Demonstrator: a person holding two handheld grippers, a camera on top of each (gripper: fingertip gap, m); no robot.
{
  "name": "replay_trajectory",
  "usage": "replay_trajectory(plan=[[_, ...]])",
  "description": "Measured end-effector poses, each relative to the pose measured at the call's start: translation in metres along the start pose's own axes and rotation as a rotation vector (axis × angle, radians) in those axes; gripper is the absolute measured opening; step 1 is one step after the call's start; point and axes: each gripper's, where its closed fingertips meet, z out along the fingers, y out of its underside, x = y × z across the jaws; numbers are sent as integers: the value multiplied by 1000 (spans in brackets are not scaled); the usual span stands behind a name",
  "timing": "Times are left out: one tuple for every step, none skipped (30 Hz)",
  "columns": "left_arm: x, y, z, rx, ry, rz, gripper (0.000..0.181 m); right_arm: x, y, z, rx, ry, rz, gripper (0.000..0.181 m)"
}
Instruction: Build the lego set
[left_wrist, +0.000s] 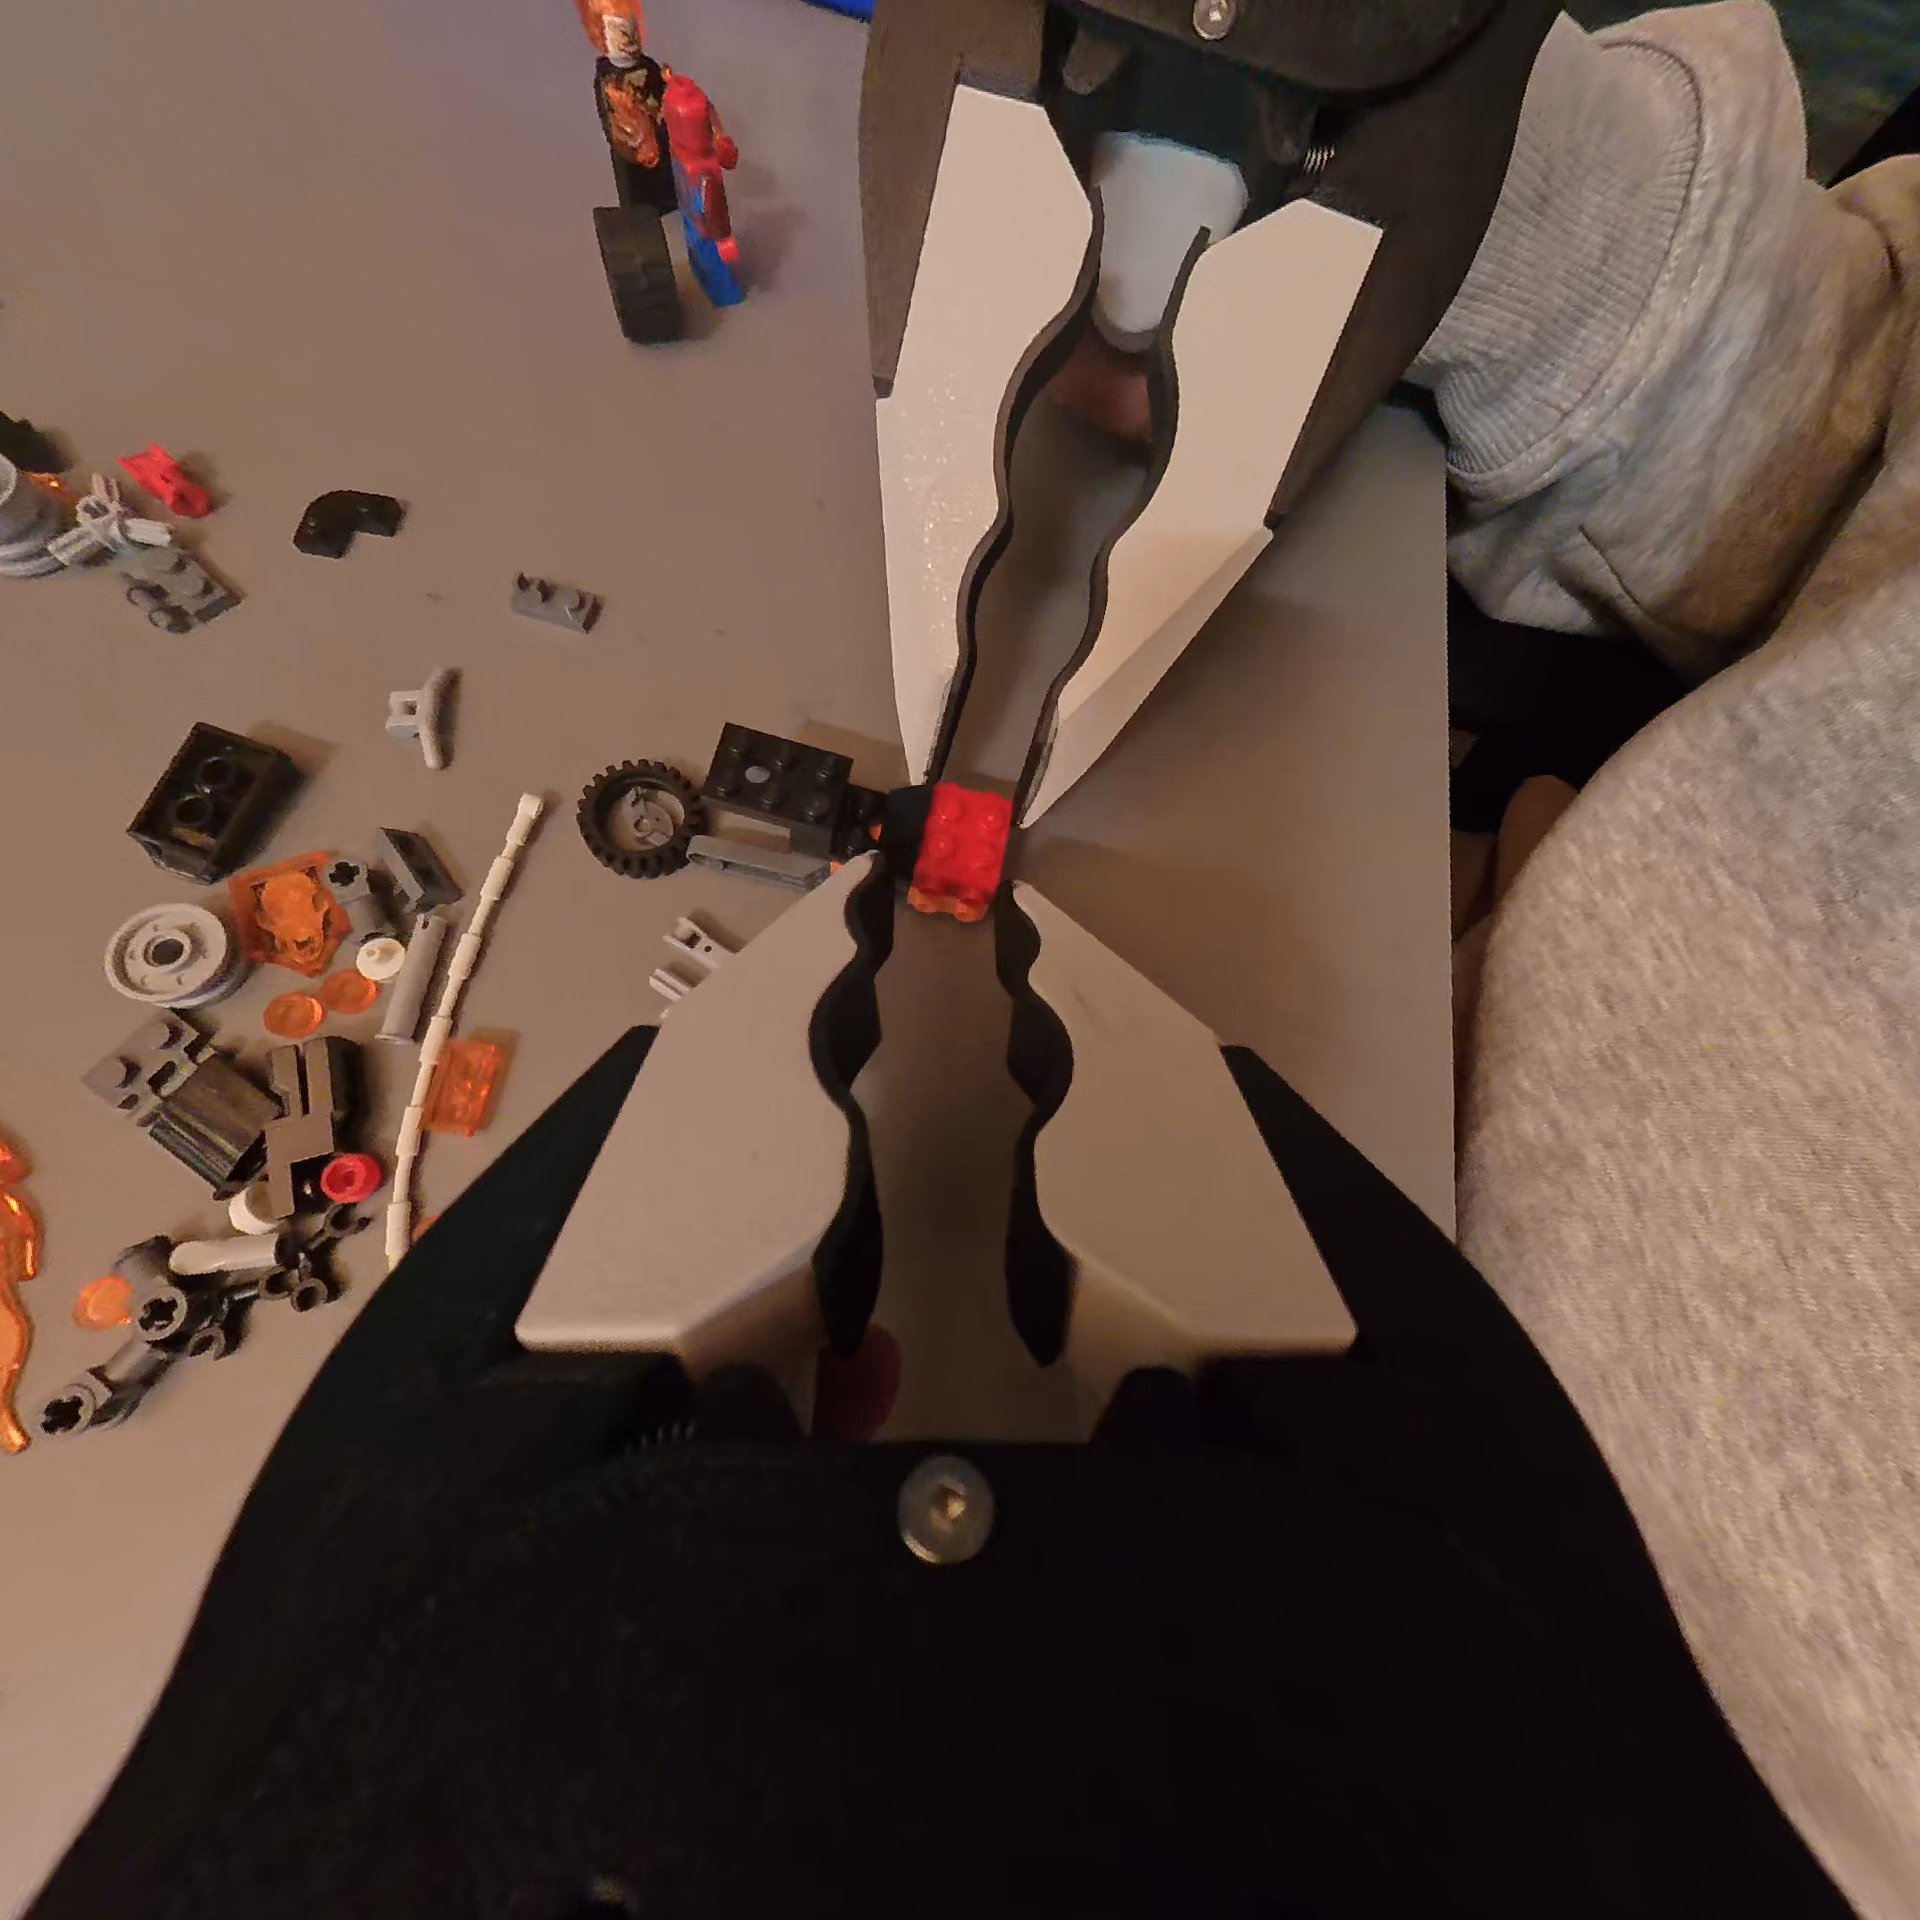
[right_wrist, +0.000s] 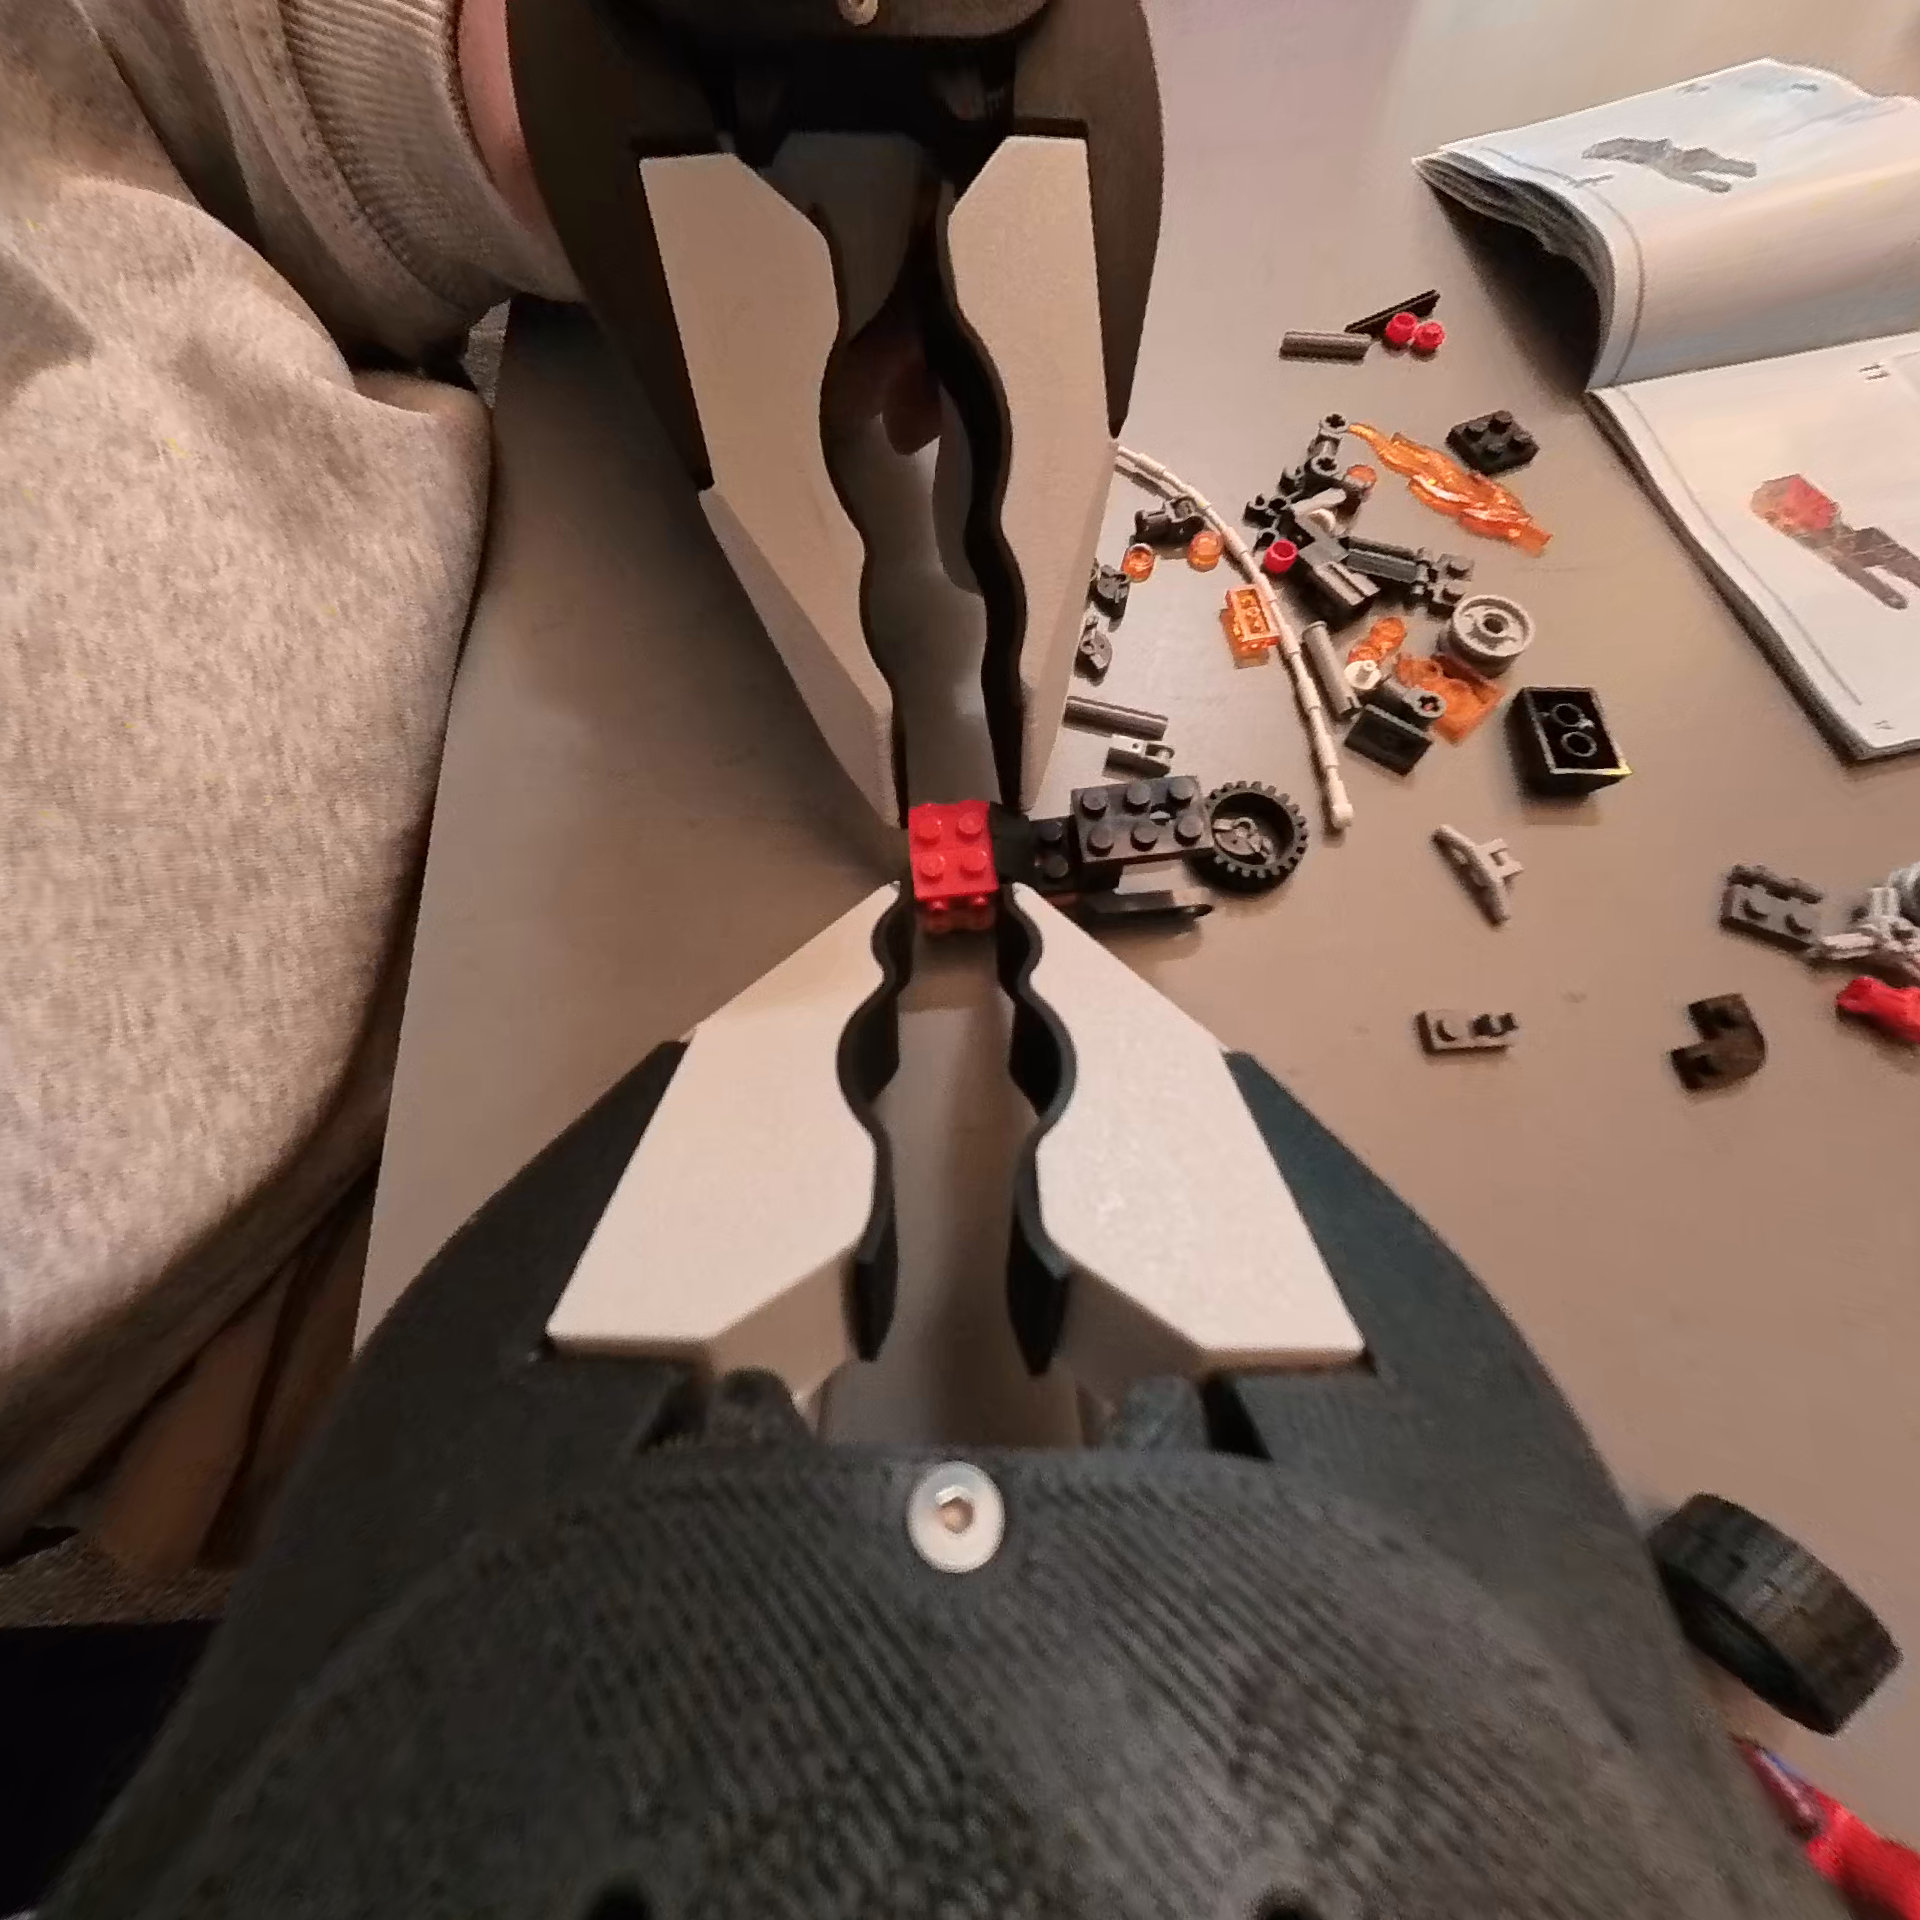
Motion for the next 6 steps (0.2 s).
replay_trajectory(plan=[[0,0,0,1,-1,-9,17,0,0,0,0,-1,2,14],[0,0,0,3,-2,-19,17,0,0,0,-1,-2,5,14],[0,0,0,5,-4,-28,17,0,0,0,-1,-5,10,14],[0,0,0,7,-7,-30,17,0,0,0,-1,-6,13,14],[0,0,0,6,-10,-27,17,0,0,1,-1,-5,12,14],[0,0,0,5,-12,-24,17,1,0,1,-1,-2,12,14]])
